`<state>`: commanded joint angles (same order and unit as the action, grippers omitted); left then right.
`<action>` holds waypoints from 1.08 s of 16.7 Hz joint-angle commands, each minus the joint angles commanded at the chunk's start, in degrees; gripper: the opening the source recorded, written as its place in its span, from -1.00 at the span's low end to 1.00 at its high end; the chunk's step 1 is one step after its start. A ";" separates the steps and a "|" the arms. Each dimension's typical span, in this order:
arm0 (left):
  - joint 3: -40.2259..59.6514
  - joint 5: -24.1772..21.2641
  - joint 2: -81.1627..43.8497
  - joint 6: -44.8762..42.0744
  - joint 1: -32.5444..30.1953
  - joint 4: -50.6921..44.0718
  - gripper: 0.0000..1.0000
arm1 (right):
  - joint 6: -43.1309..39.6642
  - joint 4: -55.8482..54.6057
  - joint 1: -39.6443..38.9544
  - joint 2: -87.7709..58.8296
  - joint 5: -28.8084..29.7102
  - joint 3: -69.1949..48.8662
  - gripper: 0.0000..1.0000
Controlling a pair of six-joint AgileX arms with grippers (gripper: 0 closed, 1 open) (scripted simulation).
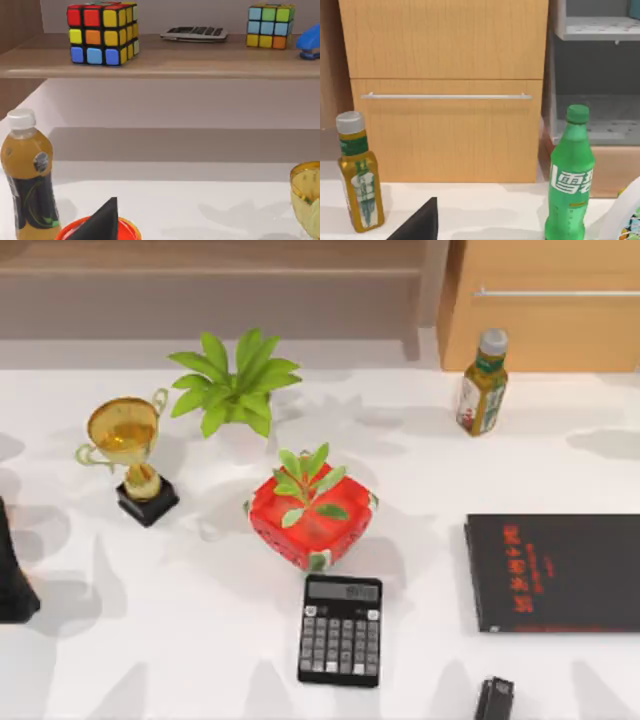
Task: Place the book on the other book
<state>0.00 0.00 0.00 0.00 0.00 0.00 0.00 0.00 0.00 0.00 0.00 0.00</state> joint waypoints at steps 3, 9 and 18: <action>0.00 0.00 0.00 0.00 0.00 0.00 1.00 | -0.01 -0.26 0.21 -0.60 -0.18 -0.58 1.00; 0.00 0.00 0.00 0.00 0.00 0.00 1.00 | -0.09 -6.41 5.17 -16.91 -4.66 -15.28 1.00; 0.00 0.00 0.00 0.00 0.00 0.00 1.00 | -0.16 -22.14 17.61 -74.38 -16.19 -53.36 1.00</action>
<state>0.00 0.00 0.00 0.00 0.00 0.00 -0.16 -22.14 17.61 -74.38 -16.19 -53.36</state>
